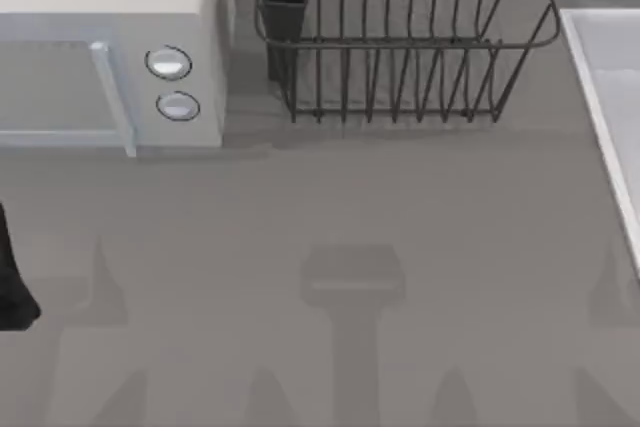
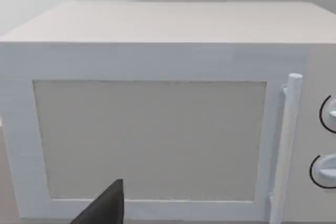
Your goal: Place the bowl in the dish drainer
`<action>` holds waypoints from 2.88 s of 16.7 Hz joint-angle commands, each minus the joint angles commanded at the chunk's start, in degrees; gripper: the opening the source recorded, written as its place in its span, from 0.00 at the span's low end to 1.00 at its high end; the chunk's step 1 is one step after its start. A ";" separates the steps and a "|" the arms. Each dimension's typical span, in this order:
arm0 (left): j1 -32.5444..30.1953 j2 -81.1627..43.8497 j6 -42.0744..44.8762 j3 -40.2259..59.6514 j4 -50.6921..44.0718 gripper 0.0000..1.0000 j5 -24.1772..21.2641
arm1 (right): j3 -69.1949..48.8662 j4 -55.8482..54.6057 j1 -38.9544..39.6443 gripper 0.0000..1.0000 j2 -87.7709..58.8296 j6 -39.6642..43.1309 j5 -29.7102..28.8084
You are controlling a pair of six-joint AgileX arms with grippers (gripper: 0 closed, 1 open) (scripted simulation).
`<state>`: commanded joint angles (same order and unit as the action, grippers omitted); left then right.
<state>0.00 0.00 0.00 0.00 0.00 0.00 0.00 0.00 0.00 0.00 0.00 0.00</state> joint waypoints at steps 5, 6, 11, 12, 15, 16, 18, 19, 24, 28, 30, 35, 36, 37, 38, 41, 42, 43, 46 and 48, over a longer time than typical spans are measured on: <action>0.00 0.00 0.00 0.00 0.00 1.00 0.00 | -3.67 3.25 -2.12 1.00 -3.68 2.15 0.08; 0.00 0.00 0.00 0.00 0.00 1.00 0.00 | -6.06 5.30 -3.47 1.00 -6.12 3.48 0.10; 0.00 0.00 0.00 0.00 0.00 1.00 0.00 | -23.38 20.76 -13.56 1.00 -27.19 13.34 -0.02; 0.00 0.00 0.00 0.00 0.00 1.00 0.00 | -27.40 24.57 -15.98 1.00 -32.87 15.76 -0.09; 0.00 0.00 0.00 0.00 0.00 1.00 0.00 | -39.64 36.42 -23.40 1.00 -50.93 23.27 -0.40; 0.00 0.00 0.00 0.00 0.00 1.00 0.00 | -43.66 40.30 -25.83 1.00 -56.87 25.72 -0.50; 0.00 0.00 0.00 0.00 0.00 1.00 0.00 | -51.44 47.64 -30.48 1.00 -67.81 30.34 -0.68; 0.00 0.00 0.00 0.00 0.00 1.00 0.00 | -55.11 51.03 -32.65 1.00 -72.67 32.47 -0.72; 0.00 0.00 0.00 0.00 0.00 1.00 0.00 | -70.13 64.10 -41.28 1.00 -90.64 40.70 -0.41; 0.00 0.00 0.00 0.00 0.00 1.00 0.00 | -75.40 68.42 -44.22 1.00 -96.88 43.54 -0.03; 0.00 0.00 0.00 0.00 0.00 1.00 0.00 | -75.49 68.49 -44.27 1.00 -96.98 43.59 -0.02; 0.00 0.00 0.00 0.00 0.00 1.00 0.00 | -74.54 67.45 -44.04 1.00 -97.13 43.44 -0.05; 0.00 0.00 0.00 0.00 0.00 1.00 0.00 | -73.52 66.14 -44.05 1.00 -97.57 43.39 -0.03; 0.00 0.00 0.00 0.00 0.00 1.00 0.00 | -72.16 64.20 -44.05 1.00 -98.18 43.34 -0.02; 0.00 0.00 0.00 0.00 0.00 1.00 0.00 | -70.54 61.68 -44.05 1.00 -98.96 43.32 -0.02; 0.00 0.00 0.00 0.00 0.00 1.00 0.00 | -64.95 52.66 -44.03 1.00 -101.73 43.28 -0.03; 0.00 0.00 0.00 0.00 0.00 1.00 0.00 | -63.24 50.10 -44.04 1.00 -102.57 43.26 -0.03; 0.00 0.00 0.00 0.00 0.00 1.00 0.00 | -61.81 48.12 -44.05 1.00 -103.28 43.26 -0.04; 0.00 0.00 0.00 0.00 0.00 1.00 0.00 | -60.04 45.85 -44.08 1.00 -104.17 43.28 -0.04; 0.00 0.00 0.00 0.00 0.00 1.00 0.00 | -60.04 45.85 -44.08 1.00 -104.17 43.28 -0.04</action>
<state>0.00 0.00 0.00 0.00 0.00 0.00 -60.04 45.85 -44.08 -104.17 43.28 -0.04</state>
